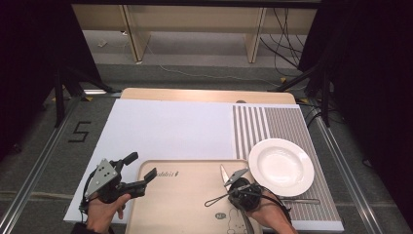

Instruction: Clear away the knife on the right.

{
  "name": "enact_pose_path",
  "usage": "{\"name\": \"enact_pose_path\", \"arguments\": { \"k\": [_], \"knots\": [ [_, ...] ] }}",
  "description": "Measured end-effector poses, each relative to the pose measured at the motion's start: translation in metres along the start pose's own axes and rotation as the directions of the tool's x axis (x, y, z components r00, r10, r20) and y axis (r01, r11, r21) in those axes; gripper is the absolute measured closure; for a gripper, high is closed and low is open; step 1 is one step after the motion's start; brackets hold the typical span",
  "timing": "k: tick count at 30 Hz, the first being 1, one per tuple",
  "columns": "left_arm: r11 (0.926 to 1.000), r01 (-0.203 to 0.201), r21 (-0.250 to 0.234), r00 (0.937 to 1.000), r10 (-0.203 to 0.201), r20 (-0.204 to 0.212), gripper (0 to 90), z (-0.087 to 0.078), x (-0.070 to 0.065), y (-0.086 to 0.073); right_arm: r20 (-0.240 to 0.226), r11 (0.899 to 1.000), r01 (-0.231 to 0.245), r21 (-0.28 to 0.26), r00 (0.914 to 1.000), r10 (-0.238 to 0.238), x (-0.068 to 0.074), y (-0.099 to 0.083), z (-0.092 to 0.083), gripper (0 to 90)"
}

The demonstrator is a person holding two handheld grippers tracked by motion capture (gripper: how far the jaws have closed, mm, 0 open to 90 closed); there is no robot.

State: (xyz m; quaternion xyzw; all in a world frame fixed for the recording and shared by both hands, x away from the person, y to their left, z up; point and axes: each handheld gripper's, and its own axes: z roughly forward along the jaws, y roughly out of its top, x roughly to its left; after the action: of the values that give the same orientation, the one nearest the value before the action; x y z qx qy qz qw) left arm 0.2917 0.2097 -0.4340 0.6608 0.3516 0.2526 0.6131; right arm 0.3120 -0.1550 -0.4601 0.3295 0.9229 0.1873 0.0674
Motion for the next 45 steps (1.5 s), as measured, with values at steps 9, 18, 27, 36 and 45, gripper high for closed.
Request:
{"name": "enact_pose_path", "arguments": {
  "k": [9, 18, 27, 36, 45],
  "knots": [
    [1.0, 0.001, -0.003, 1.0, -0.001, 0.0, 16.0, 0.0, 0.0, 0.0, 0.013, 1.0, -0.016, 0.024, 0.9998, 0.016, -0.007, -0.008, -0.005, 90.0],
    [1.0, 0.0, -0.004, 1.0, 0.0, -0.001, 16.0, 0.0, 0.0, 0.0, 0.013, 0.999, -0.02, 0.026, 0.9997, 0.02, -0.01, -0.01, -0.006, 90.0],
    [1.0, 0.0, -0.004, 1.0, 0.0, -0.001, 16.0, -0.001, 0.0, 0.001, 0.008, 0.999, -0.033, 0.026, 0.9994, 0.033, -0.013, -0.013, -0.007, 90.0],
    [1.0, 0.004, 0.001, 1.0, -0.004, 0.0, 16.0, 0.0, 0.001, 0.0, -0.09, 0.991, -0.113, -0.077, 0.9903, 0.106, -0.017, -0.01, -0.019, 61.5],
    [1.0, 0.008, 0.001, 1.0, -0.008, -0.002, 16.0, 0.0, 0.001, 0.0, -0.159, 0.964, -0.213, -0.157, 0.9693, 0.188, -0.028, -0.009, -0.027, 36.8]
  ]
}}
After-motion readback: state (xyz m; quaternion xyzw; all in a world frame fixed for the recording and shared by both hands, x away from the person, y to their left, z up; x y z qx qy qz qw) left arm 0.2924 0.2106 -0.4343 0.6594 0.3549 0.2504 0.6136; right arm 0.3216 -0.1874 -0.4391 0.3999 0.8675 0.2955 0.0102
